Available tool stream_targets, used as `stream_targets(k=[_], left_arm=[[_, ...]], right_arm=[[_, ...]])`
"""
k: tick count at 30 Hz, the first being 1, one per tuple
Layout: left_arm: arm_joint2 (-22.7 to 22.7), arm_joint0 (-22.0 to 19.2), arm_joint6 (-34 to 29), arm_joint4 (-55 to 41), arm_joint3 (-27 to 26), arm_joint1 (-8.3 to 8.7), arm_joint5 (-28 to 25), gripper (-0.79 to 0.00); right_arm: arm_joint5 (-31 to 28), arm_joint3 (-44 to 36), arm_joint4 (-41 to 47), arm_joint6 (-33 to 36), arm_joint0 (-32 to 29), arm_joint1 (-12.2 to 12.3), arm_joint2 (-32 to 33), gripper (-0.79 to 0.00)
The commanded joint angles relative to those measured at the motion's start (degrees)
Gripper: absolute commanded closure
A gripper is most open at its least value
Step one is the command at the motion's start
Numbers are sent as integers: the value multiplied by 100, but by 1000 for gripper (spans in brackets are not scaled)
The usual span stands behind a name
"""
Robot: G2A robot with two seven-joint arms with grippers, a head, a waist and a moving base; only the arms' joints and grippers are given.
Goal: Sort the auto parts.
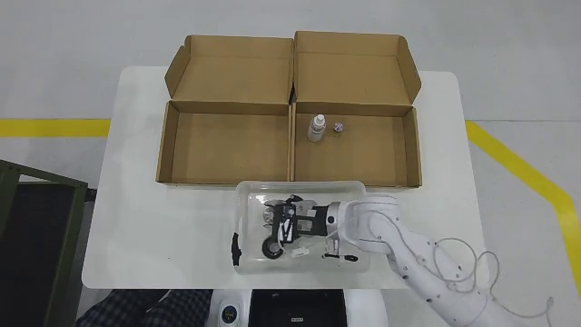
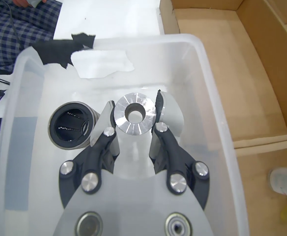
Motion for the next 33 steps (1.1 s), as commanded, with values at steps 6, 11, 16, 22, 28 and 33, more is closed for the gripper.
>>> stream_targets(k=[6,11,16,22,28,33], left_arm=[[0,0,0,0,0,0,0,-785],[0,0,0,0,0,0,0,-785],[0,0,0,0,0,0,0,-785],[0,0,0,0,0,0,0,-785],[0,0,0,0,0,0,0,-785],[0,0,0,0,0,0,0,-785]], right_arm=[[-149,-691,387,-208,-292,141,672,0],[-296,-1180,679,-367,-490,236,1184,0],[-418,-1478,1063,-491,-595,311,1709,0],[-429,-1873,1661,-824,-853,398,2492,0],[-488,-2230,1980,-1040,-1185,474,3226,0],[-572,-2361,2154,-1215,-1356,503,3515,0]])
